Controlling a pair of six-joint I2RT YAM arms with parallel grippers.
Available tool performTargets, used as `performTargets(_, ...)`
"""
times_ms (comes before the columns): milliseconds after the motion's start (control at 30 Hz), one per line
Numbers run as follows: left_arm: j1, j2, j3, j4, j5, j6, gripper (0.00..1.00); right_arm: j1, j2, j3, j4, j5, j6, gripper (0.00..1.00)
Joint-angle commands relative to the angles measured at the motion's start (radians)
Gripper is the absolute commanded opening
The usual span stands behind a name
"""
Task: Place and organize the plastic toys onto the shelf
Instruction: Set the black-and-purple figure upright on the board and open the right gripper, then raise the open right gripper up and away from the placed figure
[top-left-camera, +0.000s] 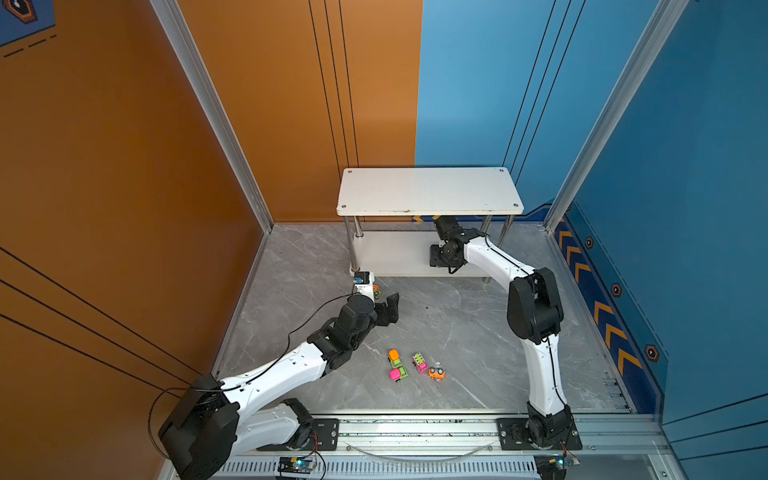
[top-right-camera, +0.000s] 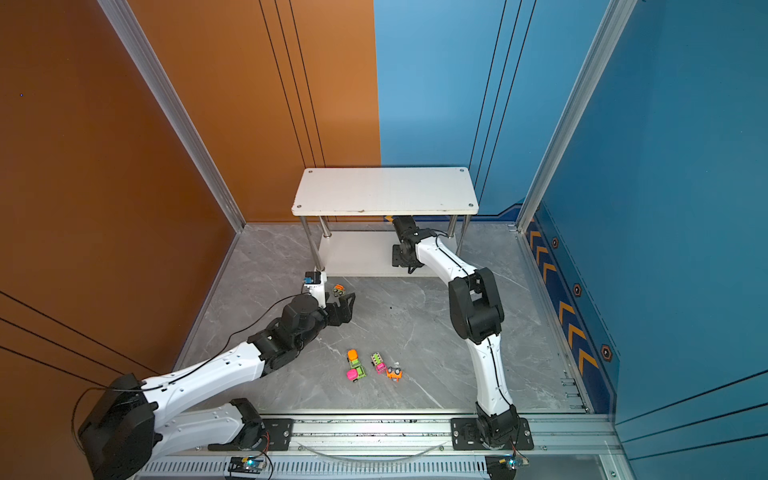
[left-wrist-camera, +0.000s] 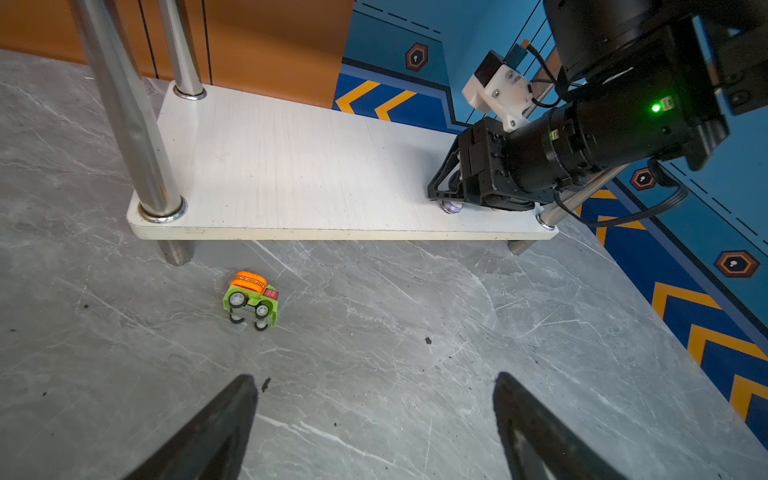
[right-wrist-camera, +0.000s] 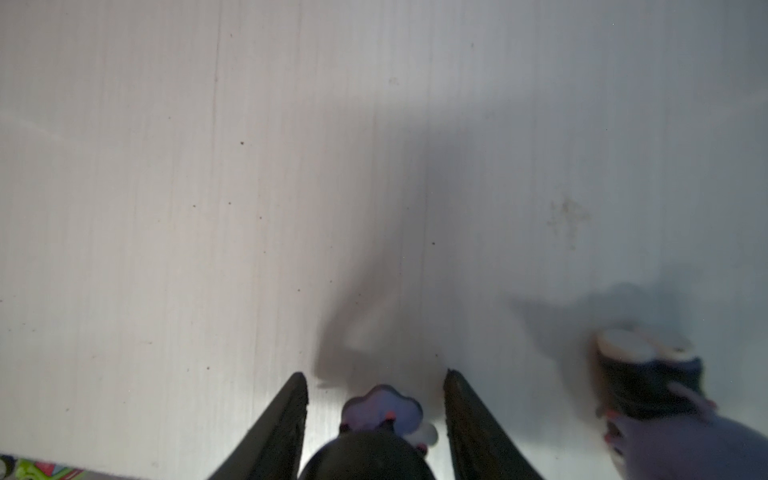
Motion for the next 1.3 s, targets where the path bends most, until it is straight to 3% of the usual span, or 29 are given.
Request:
performTargets(0,0.002,-0.001,0.029,-0.013,0.010,-0.005,0.90,-0.008,0.008,-0.018,-0.013,0.009,0.003,0.62)
performTargets(600,-0.002,-0.019,0.022,-0.014,0.015,-0.006,0.91,0.015,-0.120,-0.059,0.016,0.055,-0.004,0.75)
performTargets(1267,-0.020,-0.073,0.002,-0.028,-0.003,-0.004,0.90,0.057,-0.258,-0.160,0.030,0.075,-0.014,0.76)
